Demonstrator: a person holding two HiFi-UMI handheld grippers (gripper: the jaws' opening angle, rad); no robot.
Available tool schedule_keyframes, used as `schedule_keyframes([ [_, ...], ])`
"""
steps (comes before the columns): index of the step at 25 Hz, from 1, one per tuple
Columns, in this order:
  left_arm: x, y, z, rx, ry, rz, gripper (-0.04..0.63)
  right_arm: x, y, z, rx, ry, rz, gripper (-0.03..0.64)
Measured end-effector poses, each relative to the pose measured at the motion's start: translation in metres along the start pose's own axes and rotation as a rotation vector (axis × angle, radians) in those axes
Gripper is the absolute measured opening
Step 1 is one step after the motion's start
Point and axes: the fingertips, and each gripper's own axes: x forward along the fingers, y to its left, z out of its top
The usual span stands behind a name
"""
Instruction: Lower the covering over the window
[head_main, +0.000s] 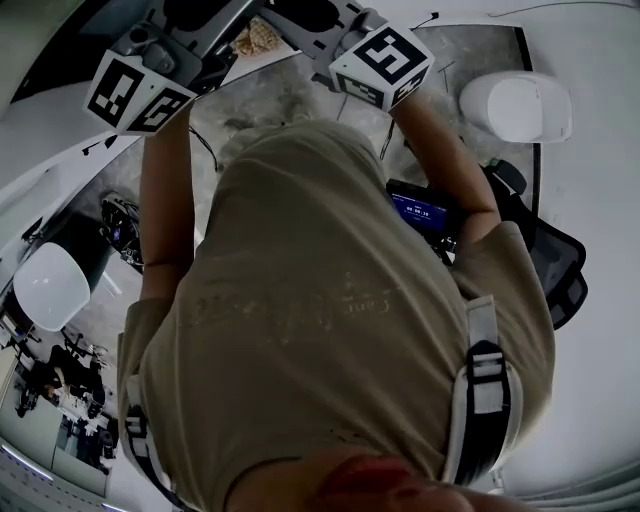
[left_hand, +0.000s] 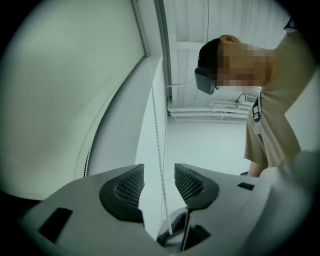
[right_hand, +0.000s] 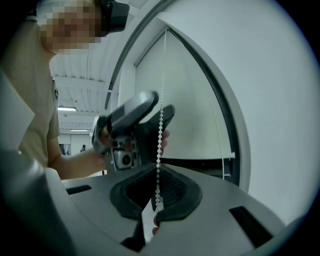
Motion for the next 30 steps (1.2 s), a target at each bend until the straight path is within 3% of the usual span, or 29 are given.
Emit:
schedule_keyframes([
  [1, 0.01, -0.001, 0.004, 0.017, 0.024, 0.009, 0.183, 0.002, 0.003, -0.004, 0.002, 0.009, 0.013, 0.012],
  [3, 0.018, 0.001, 0.003, 0.045, 0.074, 0.047, 0.021, 0.004, 0.01, -0.012, -0.011, 0.042, 0.036, 0.012],
  [5, 0.014, 0.002, -0.002, 0.072, 0.095, 0.073, 0.017, 0.004, 0.017, -0.016, -0.054, 0.072, 0.056, 0.012],
  [7, 0.001, 0.008, -0.009, 0.115, 0.118, 0.116, 0.015, -0.002, 0.023, -0.011, -0.08, 0.037, 0.086, 0.014],
  [9, -0.017, 0.016, -0.023, 0.122, 0.15, 0.159, 0.015, -0.015, 0.015, 0.015, -0.016, -0.09, 0.088, 0.182],
  [11, -0.031, 0.018, -0.043, 0.088, 0.169, 0.171, 0.015, -0.024, 0.004, 0.049, 0.021, -0.2, 0.055, 0.19],
  [15, -0.037, -0.004, -0.066, 0.036, 0.169, 0.147, 0.015, -0.008, 0.018, 0.083, -0.065, -0.196, 0.056, 0.188],
  [17, -0.034, -0.017, -0.096, 0.077, 0.289, 0.115, 0.015, 0.0, 0.023, 0.087, -0.095, -0.189, 0.054, 0.168],
  [19, -0.038, -0.033, -0.157, 0.143, 0.49, 0.07, 0.014, 0.005, 0.019, 0.083, -0.112, -0.174, 0.009, 0.054],
  [20, -0.043, -0.043, -0.179, 0.115, 0.515, 0.054, 0.014, 0.006, 0.016, 0.079, -0.105, -0.159, -0.009, 0.023],
  [22, -0.057, -0.053, -0.191, -0.016, 0.448, 0.065, 0.014, 0.008, 0.015, 0.075, -0.06, -0.129, -0.001, 0.018],
  [23, -0.062, -0.052, -0.188, -0.045, 0.417, 0.081, 0.014, 0.009, 0.015, 0.075, -0.044, -0.122, 0.011, 0.017],
  [28, -0.066, -0.036, -0.145, -0.074, 0.253, 0.068, 0.025, 0.005, 0.013, 0.074, -0.017, -0.146, 0.008, 0.017],
  [30, -0.07, -0.032, -0.126, -0.085, 0.178, 0.073, 0.102, 0.004, 0.012, 0.071, -0.02, -0.146, 0.003, 0.015],
])
